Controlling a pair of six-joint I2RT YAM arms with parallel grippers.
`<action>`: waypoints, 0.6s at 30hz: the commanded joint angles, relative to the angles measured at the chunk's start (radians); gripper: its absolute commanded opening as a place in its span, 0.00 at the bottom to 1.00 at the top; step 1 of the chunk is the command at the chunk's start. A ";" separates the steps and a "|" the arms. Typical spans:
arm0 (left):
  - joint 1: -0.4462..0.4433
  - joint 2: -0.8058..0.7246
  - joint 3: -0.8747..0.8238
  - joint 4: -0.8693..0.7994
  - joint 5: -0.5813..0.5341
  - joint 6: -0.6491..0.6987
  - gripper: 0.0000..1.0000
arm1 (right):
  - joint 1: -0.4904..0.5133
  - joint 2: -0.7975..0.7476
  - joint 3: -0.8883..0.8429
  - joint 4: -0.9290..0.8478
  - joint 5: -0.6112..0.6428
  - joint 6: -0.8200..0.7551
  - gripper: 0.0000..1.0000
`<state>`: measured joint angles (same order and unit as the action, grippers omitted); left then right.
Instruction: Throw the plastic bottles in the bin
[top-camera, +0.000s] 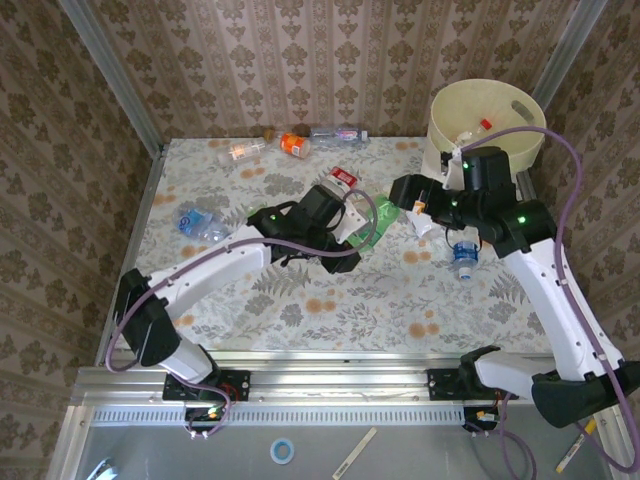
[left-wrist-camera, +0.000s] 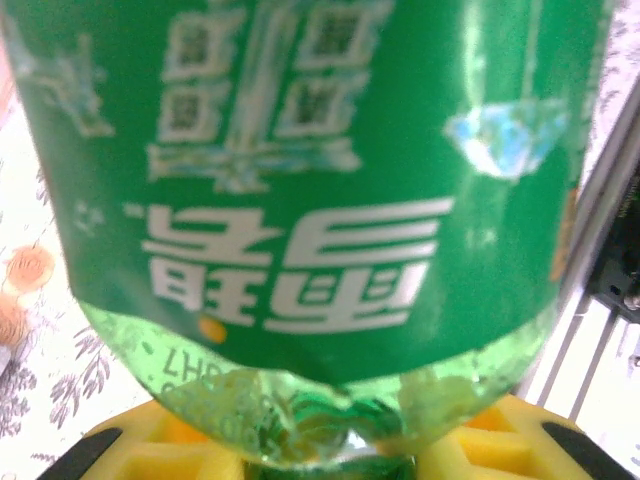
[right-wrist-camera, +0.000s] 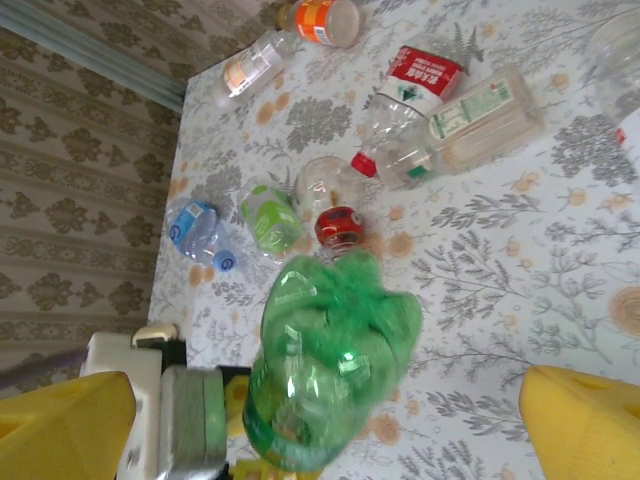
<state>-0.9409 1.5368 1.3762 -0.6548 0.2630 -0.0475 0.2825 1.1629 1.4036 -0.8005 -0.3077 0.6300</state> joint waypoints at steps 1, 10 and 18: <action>-0.026 -0.038 -0.019 0.050 0.028 0.063 0.28 | 0.016 0.006 -0.024 0.048 -0.036 0.047 1.00; -0.052 -0.088 -0.039 0.087 0.026 0.084 0.28 | 0.066 0.035 -0.059 0.056 -0.048 0.077 1.00; -0.064 -0.113 -0.055 0.102 0.016 0.096 0.27 | 0.086 0.035 -0.083 0.068 -0.051 0.106 0.94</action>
<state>-0.9955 1.4494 1.3346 -0.5743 0.2733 0.0166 0.3588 1.1999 1.3331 -0.7570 -0.3367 0.7128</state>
